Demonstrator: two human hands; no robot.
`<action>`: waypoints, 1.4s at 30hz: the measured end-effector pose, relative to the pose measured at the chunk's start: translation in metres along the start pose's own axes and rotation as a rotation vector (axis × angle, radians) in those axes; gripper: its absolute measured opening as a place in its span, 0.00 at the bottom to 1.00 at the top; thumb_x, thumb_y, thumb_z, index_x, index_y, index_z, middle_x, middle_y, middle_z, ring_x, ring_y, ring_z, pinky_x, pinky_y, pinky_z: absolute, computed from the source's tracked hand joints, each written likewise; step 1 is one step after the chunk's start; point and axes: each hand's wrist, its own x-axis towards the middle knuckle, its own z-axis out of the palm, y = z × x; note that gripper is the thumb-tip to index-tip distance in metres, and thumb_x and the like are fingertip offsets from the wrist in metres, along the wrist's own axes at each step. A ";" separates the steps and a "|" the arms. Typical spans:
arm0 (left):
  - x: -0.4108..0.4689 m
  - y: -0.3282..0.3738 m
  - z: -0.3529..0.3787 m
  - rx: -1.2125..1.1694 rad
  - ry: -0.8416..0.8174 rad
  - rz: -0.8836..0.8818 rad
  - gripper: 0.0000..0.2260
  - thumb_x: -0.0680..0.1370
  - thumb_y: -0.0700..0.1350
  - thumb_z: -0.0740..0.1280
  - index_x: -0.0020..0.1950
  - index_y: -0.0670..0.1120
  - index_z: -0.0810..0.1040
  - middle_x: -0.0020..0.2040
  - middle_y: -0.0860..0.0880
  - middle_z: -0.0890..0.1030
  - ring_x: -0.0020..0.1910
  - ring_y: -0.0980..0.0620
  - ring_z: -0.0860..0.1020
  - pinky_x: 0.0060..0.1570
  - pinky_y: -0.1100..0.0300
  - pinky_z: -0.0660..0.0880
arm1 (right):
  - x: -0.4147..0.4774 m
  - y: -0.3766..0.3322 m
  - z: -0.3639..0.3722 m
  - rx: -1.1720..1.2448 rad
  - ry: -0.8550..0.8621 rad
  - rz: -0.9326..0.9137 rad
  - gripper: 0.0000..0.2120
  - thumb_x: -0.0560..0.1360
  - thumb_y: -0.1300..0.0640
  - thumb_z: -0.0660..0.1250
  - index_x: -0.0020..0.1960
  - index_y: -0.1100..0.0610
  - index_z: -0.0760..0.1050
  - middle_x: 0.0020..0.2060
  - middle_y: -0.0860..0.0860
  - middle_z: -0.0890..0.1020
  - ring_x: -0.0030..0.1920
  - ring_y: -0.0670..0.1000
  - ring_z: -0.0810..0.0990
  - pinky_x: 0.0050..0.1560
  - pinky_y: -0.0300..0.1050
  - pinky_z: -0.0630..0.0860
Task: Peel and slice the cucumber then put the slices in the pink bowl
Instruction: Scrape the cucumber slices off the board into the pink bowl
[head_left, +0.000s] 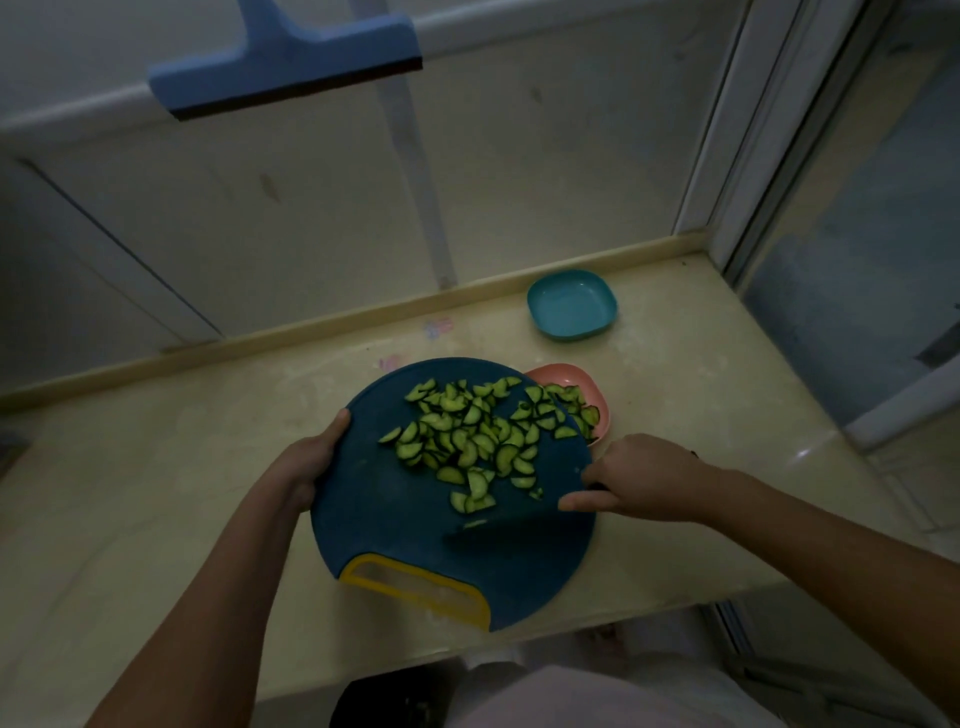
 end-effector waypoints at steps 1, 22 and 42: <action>0.000 -0.001 0.001 -0.001 0.001 0.000 0.24 0.76 0.60 0.60 0.48 0.39 0.77 0.45 0.40 0.80 0.42 0.42 0.79 0.37 0.52 0.74 | 0.004 0.000 0.005 0.004 0.023 -0.013 0.41 0.67 0.27 0.38 0.43 0.57 0.76 0.32 0.51 0.76 0.33 0.50 0.74 0.35 0.45 0.68; 0.005 0.003 -0.002 -0.018 0.014 0.055 0.23 0.76 0.60 0.61 0.48 0.39 0.78 0.46 0.39 0.81 0.44 0.41 0.79 0.43 0.49 0.76 | 0.002 0.038 0.010 0.162 0.069 0.131 0.40 0.67 0.25 0.39 0.46 0.52 0.78 0.33 0.49 0.78 0.31 0.45 0.71 0.38 0.44 0.71; -0.004 -0.007 -0.005 0.005 0.000 0.023 0.25 0.76 0.61 0.61 0.51 0.38 0.78 0.48 0.39 0.82 0.46 0.40 0.80 0.43 0.49 0.77 | 0.014 0.055 -0.022 -0.145 0.063 -0.137 0.34 0.68 0.27 0.43 0.42 0.52 0.76 0.32 0.50 0.79 0.33 0.49 0.77 0.39 0.47 0.75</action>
